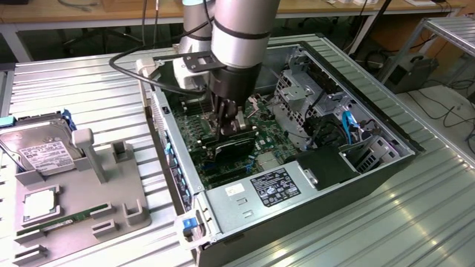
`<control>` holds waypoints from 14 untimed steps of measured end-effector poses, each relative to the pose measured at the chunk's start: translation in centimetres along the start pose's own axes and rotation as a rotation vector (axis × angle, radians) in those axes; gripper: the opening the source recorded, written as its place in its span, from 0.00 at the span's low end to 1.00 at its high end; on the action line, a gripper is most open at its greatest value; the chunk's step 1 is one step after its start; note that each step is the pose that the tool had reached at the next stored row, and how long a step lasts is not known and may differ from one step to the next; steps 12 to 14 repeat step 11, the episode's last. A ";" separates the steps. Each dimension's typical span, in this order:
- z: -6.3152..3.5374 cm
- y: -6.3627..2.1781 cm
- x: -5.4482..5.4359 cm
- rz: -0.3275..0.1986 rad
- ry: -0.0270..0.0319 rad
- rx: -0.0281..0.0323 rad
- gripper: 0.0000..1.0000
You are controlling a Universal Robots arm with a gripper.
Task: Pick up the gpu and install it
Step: 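Press down on the gpu until it lock into place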
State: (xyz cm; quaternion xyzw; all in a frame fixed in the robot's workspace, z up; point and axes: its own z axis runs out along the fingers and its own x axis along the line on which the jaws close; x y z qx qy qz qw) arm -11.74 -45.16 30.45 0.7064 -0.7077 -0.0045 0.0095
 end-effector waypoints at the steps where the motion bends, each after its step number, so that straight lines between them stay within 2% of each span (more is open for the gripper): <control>1: -0.36 0.01 0.0 0.000 -0.0001 0.0001 0.11; 14: -0.43 0.01 0.0 0.000 -0.0003 0.0001 0.11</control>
